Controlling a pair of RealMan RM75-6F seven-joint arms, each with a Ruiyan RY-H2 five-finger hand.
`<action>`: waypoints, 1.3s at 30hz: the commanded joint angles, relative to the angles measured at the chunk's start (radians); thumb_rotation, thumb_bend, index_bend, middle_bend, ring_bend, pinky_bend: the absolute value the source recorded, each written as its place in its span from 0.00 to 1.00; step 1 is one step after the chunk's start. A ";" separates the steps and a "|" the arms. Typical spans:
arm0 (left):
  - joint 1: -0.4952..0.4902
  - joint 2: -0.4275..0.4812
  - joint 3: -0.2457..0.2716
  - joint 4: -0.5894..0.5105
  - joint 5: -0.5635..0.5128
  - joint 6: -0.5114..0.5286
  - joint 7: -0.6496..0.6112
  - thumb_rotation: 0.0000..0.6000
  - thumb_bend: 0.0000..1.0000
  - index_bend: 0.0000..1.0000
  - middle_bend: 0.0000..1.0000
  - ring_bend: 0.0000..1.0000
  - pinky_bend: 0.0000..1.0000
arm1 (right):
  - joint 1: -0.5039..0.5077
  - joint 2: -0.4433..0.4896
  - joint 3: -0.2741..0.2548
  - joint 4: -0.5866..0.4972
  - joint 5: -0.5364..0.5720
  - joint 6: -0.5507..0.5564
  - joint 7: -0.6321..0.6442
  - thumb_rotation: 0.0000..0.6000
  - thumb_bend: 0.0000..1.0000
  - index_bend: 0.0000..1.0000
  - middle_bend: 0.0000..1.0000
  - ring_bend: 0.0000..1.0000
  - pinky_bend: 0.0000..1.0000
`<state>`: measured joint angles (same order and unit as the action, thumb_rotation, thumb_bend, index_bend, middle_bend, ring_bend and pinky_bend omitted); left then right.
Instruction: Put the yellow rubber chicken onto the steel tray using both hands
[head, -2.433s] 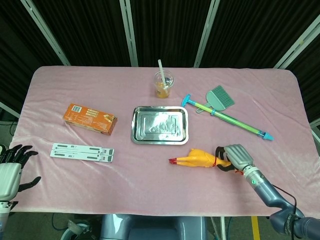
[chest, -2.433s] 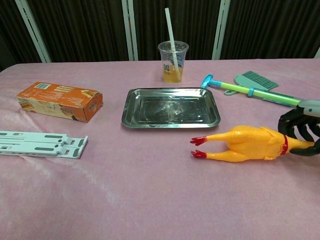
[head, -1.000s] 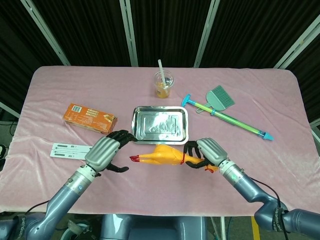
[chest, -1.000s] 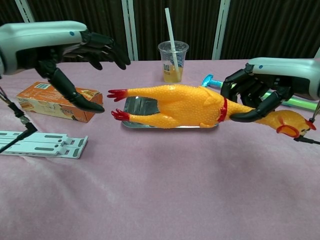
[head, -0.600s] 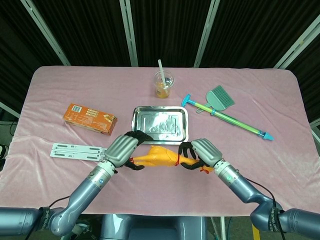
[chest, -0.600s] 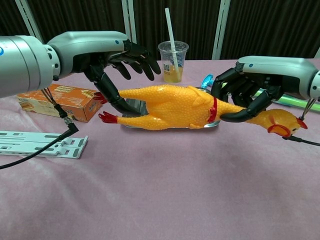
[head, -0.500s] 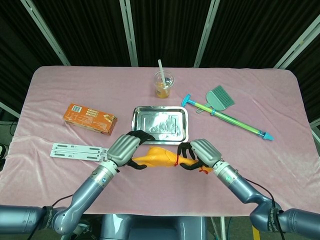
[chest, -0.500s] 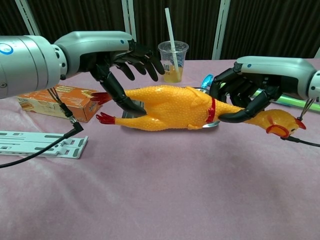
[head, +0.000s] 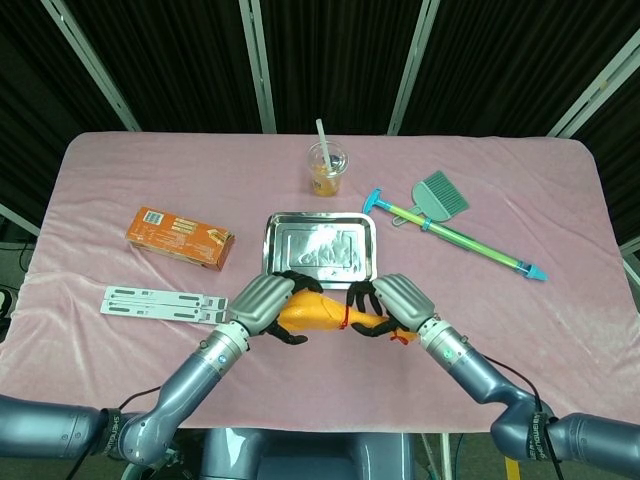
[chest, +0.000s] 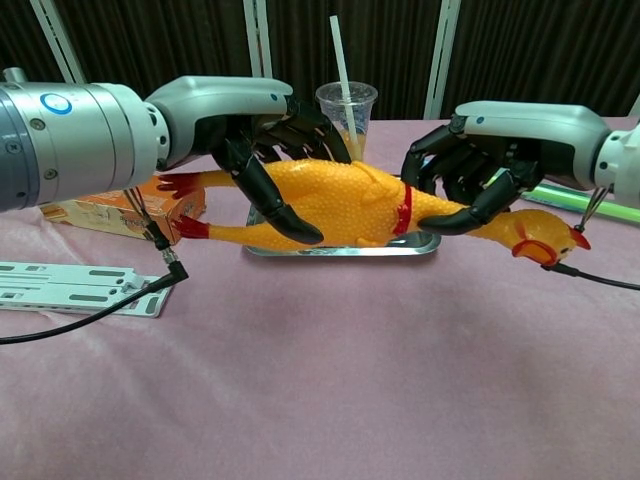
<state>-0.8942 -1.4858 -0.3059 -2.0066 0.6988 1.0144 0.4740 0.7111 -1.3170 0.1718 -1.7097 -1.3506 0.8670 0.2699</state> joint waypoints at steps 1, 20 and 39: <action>-0.004 -0.017 0.002 0.004 0.003 0.033 -0.005 1.00 0.15 0.34 0.35 0.25 0.30 | 0.002 -0.003 0.001 0.002 0.004 -0.001 -0.003 1.00 0.47 0.89 0.73 0.72 0.80; 0.003 -0.069 0.031 0.057 0.062 0.120 -0.045 1.00 0.45 0.74 0.76 0.63 0.47 | 0.008 -0.023 -0.004 0.029 0.017 -0.009 0.000 1.00 0.47 0.89 0.73 0.72 0.81; 0.017 -0.048 0.045 0.070 0.067 0.101 -0.080 1.00 0.01 0.15 0.33 0.31 0.43 | 0.008 -0.034 0.003 0.064 0.041 -0.010 0.008 1.00 0.47 0.90 0.73 0.72 0.81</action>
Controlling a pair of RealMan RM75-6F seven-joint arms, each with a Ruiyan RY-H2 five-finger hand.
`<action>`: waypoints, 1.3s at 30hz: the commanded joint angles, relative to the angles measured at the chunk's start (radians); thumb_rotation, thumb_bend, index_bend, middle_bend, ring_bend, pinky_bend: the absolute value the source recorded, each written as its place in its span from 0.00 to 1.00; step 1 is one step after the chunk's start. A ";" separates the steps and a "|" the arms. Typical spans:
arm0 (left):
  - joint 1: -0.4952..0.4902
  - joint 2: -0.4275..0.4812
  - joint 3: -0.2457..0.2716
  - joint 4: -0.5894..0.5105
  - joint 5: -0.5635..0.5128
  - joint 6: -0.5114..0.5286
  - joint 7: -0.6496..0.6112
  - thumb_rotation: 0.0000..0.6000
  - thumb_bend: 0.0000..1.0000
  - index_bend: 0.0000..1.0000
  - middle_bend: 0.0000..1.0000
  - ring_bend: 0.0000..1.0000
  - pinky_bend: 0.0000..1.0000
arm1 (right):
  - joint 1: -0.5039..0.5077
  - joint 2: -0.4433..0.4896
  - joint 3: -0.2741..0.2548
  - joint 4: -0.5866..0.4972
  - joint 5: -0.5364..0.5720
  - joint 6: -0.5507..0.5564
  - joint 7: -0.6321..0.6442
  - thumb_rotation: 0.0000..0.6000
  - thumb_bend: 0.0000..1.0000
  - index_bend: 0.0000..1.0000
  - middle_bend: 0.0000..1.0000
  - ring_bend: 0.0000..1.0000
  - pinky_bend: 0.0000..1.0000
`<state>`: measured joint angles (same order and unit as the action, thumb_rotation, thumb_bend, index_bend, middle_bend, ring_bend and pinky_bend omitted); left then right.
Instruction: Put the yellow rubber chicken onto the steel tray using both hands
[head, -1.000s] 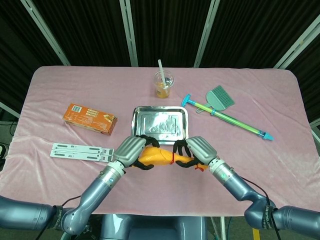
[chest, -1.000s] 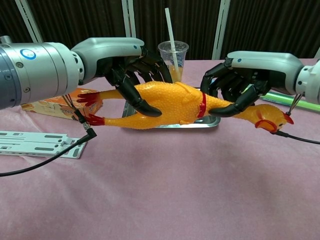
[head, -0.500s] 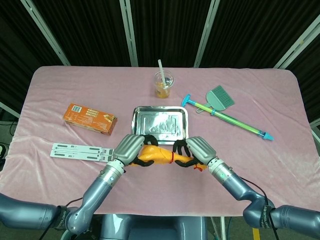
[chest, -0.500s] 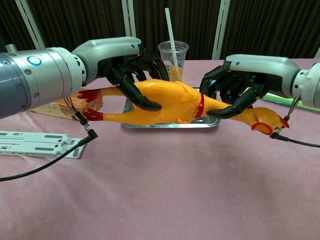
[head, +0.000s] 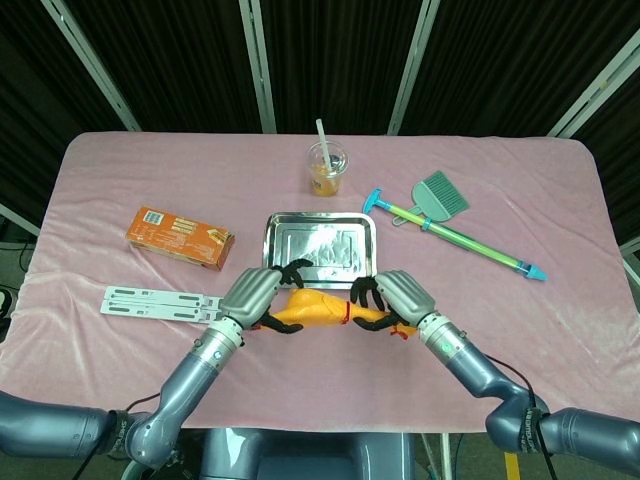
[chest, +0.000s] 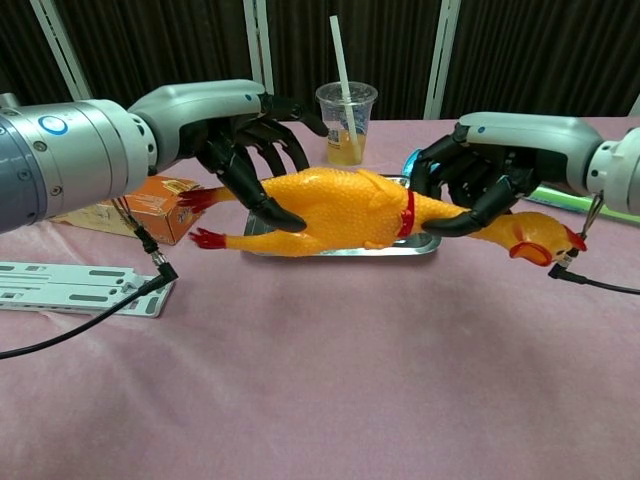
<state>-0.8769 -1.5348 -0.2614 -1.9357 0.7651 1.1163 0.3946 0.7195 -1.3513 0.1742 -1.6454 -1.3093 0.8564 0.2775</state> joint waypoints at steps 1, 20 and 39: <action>-0.001 0.002 0.001 -0.001 0.000 -0.003 0.001 1.00 0.01 0.15 0.33 0.31 0.43 | 0.000 0.000 0.001 0.000 -0.001 0.000 0.002 1.00 0.47 0.90 0.73 0.72 0.81; -0.022 -0.015 0.001 0.017 -0.037 -0.001 0.029 1.00 0.19 0.32 0.38 0.34 0.44 | -0.005 0.021 0.008 -0.021 -0.021 0.003 0.063 1.00 0.47 0.90 0.73 0.72 0.81; -0.013 -0.037 0.002 0.053 0.022 0.028 0.008 1.00 0.49 0.60 0.65 0.56 0.55 | 0.001 0.080 0.020 -0.046 -0.059 -0.037 0.240 1.00 0.48 0.91 0.74 0.74 0.82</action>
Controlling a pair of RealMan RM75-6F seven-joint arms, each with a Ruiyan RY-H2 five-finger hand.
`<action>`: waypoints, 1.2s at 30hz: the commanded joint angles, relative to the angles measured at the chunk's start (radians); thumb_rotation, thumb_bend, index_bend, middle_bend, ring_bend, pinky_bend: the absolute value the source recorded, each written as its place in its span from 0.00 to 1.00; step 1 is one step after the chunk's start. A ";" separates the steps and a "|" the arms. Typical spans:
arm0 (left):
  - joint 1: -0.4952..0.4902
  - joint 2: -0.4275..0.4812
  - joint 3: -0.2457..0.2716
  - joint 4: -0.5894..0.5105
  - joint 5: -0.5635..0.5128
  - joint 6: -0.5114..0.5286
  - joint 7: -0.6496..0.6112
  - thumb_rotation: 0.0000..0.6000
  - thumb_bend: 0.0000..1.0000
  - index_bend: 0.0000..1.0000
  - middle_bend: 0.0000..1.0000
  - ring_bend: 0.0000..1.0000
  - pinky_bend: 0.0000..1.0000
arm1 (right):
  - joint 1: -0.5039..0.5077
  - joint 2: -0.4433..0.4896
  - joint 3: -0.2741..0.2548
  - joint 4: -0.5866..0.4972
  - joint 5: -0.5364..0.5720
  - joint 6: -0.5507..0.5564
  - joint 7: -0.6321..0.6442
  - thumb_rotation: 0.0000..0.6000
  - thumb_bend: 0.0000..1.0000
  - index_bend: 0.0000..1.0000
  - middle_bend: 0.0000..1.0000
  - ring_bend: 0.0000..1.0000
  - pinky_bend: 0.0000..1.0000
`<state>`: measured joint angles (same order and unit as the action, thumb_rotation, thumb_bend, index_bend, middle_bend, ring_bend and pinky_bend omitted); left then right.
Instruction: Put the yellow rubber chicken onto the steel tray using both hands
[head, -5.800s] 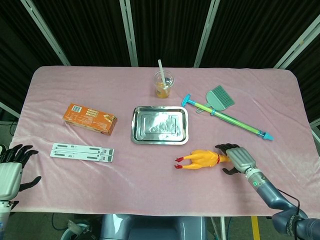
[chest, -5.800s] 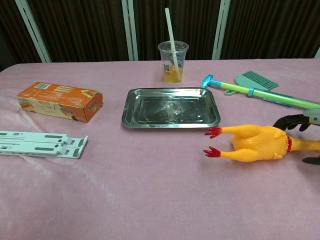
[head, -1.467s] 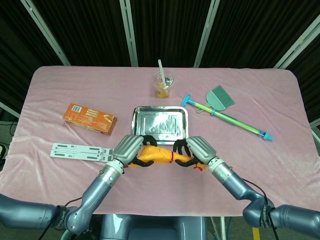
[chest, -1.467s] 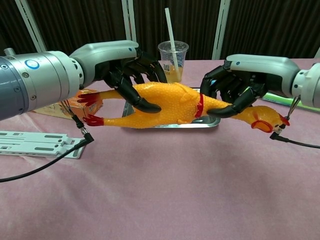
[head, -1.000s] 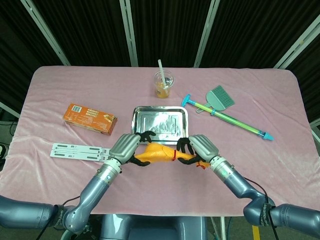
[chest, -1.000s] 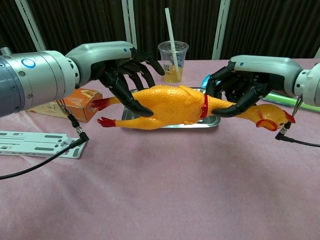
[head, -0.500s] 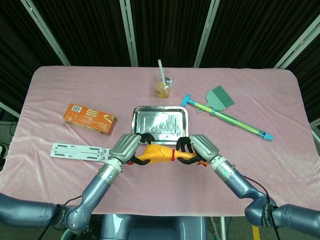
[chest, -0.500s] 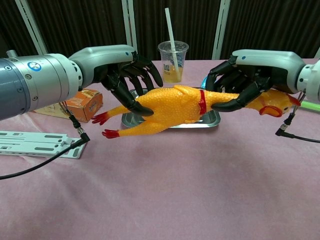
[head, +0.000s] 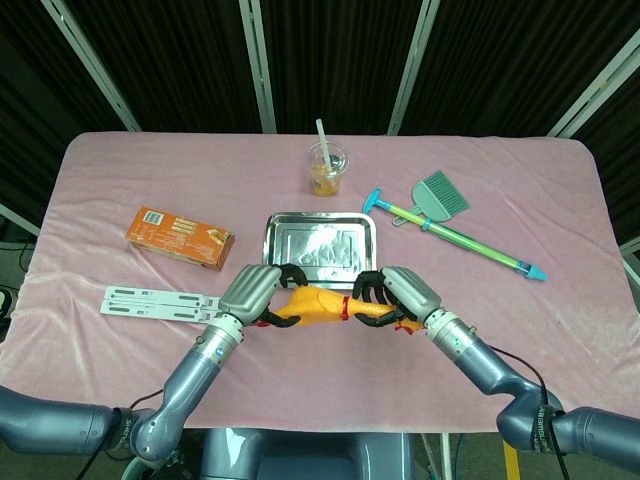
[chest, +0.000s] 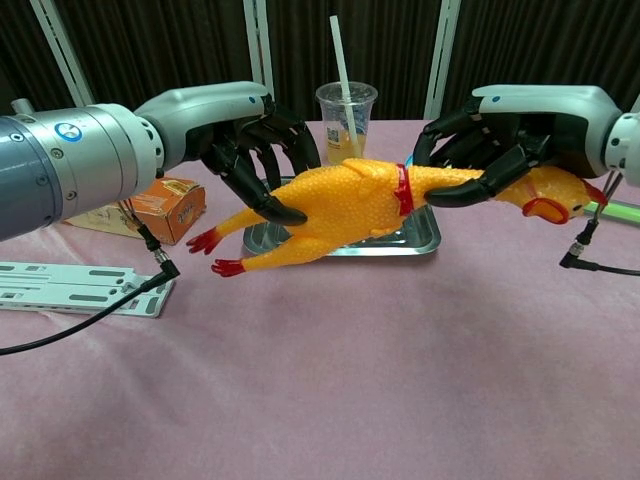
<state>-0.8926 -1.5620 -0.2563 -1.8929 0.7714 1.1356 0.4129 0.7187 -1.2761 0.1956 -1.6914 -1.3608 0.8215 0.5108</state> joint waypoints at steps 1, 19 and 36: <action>0.004 -0.012 -0.003 0.013 0.021 0.008 -0.012 1.00 0.52 0.63 0.69 0.59 0.57 | 0.001 0.005 -0.002 -0.001 -0.009 -0.002 0.010 1.00 0.48 0.91 0.75 0.74 0.82; 0.021 0.000 0.003 0.010 0.048 -0.013 -0.036 1.00 0.32 0.51 0.64 0.56 0.62 | 0.000 0.016 -0.015 -0.003 -0.029 0.006 0.032 1.00 0.49 0.92 0.75 0.74 0.83; 0.054 0.029 0.013 -0.011 0.087 -0.005 -0.070 1.00 0.00 0.14 0.27 0.25 0.39 | -0.015 0.028 -0.035 0.014 -0.036 0.018 0.040 1.00 0.49 0.92 0.75 0.74 0.83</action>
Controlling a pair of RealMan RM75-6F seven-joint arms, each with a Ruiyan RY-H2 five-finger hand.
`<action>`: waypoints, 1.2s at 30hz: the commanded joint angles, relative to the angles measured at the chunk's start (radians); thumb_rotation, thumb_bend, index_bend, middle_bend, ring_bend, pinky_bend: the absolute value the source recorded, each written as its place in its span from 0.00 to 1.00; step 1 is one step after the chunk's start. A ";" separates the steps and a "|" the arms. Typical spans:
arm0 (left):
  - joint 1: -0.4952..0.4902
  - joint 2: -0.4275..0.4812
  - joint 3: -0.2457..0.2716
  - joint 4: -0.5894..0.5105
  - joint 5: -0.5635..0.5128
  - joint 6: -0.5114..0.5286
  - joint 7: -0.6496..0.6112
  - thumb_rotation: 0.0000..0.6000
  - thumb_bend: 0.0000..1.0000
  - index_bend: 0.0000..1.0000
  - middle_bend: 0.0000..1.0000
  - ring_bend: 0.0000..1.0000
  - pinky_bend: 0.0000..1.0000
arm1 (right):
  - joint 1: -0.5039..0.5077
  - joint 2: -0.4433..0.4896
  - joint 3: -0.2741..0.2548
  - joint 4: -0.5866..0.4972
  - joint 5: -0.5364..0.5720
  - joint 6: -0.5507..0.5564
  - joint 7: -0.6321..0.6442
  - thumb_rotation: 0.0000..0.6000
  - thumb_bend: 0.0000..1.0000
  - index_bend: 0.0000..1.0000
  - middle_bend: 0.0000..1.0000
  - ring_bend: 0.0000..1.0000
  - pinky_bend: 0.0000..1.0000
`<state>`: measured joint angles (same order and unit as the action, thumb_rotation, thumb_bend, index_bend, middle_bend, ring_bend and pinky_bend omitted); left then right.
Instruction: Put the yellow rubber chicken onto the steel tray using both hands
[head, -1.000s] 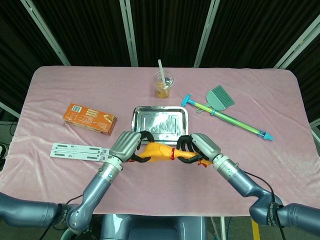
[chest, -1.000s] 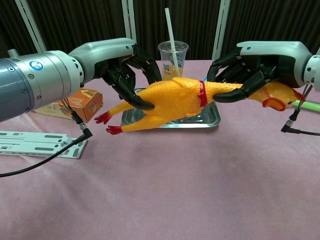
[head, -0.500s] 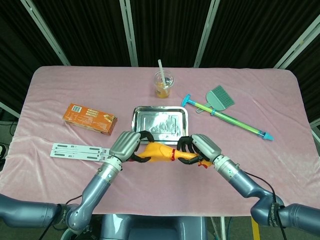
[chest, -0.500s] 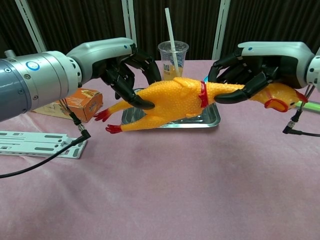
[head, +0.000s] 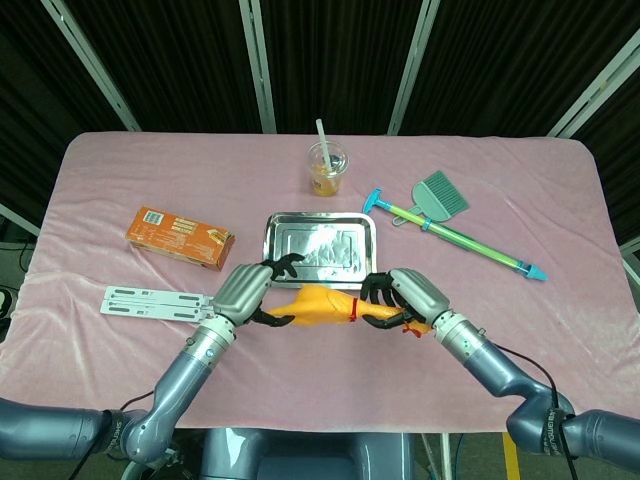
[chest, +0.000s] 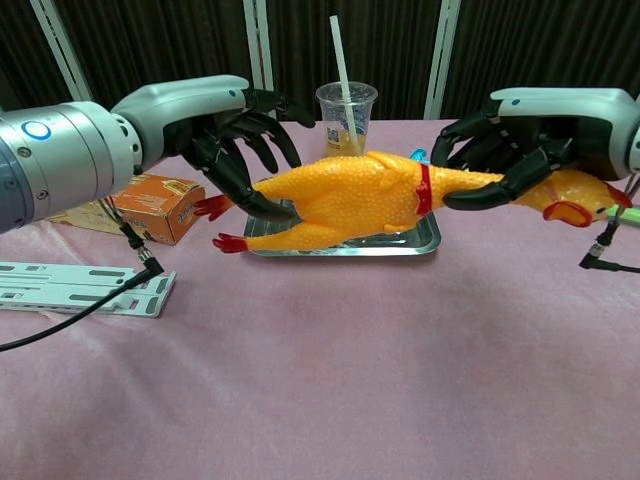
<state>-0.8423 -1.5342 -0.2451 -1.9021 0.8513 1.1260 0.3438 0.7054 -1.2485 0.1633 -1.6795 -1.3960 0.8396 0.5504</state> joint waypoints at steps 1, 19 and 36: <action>0.005 0.003 0.003 -0.003 0.009 0.005 0.000 1.00 0.00 0.13 0.26 0.24 0.38 | -0.002 0.001 -0.004 0.003 -0.001 0.000 0.001 1.00 0.49 0.92 0.75 0.74 0.83; 0.144 0.144 0.081 -0.125 0.236 0.135 -0.058 1.00 0.00 0.13 0.26 0.23 0.36 | 0.008 -0.030 0.036 0.106 0.063 -0.013 0.061 1.00 0.49 0.92 0.75 0.74 0.83; 0.347 0.299 0.203 -0.127 0.454 0.258 -0.217 1.00 0.00 0.16 0.26 0.23 0.35 | 0.154 -0.211 0.114 0.362 0.226 -0.180 -0.015 1.00 0.49 0.91 0.75 0.74 0.83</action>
<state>-0.5033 -1.2415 -0.0494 -2.0345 1.2996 1.3784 0.1341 0.8394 -1.4340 0.2685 -1.3518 -1.1891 0.6823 0.5477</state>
